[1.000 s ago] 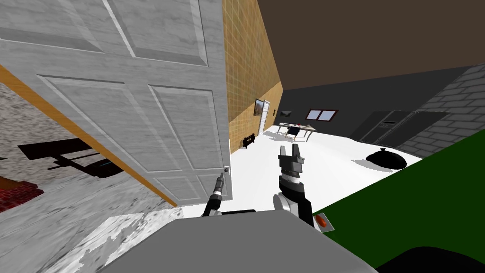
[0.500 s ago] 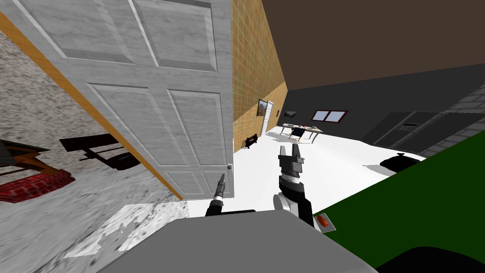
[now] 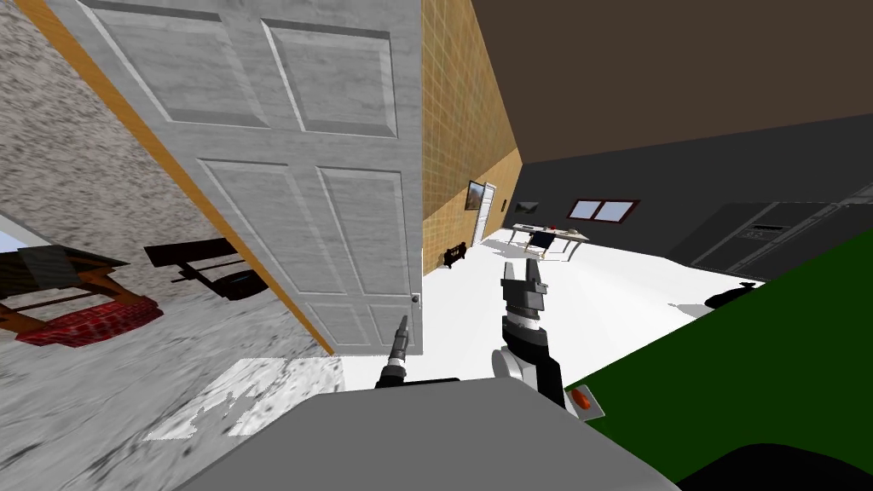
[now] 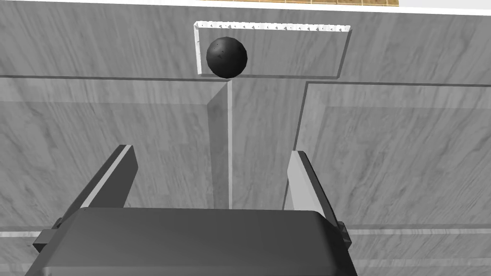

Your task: Push the door open

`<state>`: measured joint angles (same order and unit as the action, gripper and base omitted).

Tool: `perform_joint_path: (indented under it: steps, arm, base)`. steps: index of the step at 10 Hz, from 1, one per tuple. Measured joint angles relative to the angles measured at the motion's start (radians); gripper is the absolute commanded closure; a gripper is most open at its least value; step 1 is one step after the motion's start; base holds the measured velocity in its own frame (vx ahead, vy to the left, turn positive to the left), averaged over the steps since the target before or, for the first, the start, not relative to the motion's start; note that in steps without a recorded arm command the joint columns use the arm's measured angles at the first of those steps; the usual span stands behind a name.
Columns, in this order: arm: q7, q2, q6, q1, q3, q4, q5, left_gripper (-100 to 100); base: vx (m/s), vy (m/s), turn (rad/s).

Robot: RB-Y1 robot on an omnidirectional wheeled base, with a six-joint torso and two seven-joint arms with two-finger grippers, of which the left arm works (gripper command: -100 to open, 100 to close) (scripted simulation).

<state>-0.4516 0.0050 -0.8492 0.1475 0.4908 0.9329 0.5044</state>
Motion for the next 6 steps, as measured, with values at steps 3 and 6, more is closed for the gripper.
perform_joint_path:
  steps: [3, 6]
  arm:
    - [0.005, 0.022, 0.008, -0.027, -0.018, -0.020, -0.003, -100]
    - [0.008, -0.014, 0.025, -0.038, -0.037, -0.016, -0.006, -100]
  base:
    - [0.249, -0.036, -0.008]
    - [0.152, -0.060, 0.013]
